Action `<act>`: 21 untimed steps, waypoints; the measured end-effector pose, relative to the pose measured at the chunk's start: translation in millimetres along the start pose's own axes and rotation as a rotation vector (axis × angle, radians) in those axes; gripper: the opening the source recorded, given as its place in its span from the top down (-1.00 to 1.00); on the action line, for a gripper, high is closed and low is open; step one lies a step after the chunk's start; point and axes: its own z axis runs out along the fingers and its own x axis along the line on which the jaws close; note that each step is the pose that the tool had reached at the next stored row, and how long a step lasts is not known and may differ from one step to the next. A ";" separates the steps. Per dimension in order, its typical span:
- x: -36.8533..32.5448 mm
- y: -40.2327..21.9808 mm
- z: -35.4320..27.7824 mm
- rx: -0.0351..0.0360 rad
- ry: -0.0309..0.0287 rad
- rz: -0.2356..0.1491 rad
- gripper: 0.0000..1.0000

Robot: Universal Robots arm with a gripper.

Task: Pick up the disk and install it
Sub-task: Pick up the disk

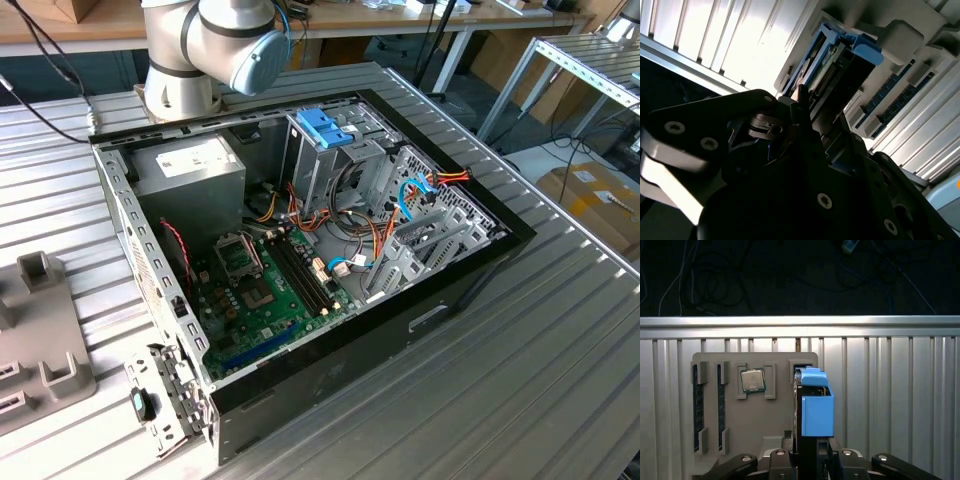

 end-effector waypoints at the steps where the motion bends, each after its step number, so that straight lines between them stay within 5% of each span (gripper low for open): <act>1: -0.2 0.0 -7.6 0.0002 -0.0001 0.000 0.29; 7: -1.0 -0.1 -36.9 0.0001 0.0000 0.000 0.29; 15: -1.1 -0.1 -41.4 -0.0002 0.0001 0.000 0.29; 19: -1.3 -0.2 -50.2 0.0000 0.0000 0.000 0.29; 21: -1.6 -0.2 -59.5 0.0001 0.0000 0.000 0.29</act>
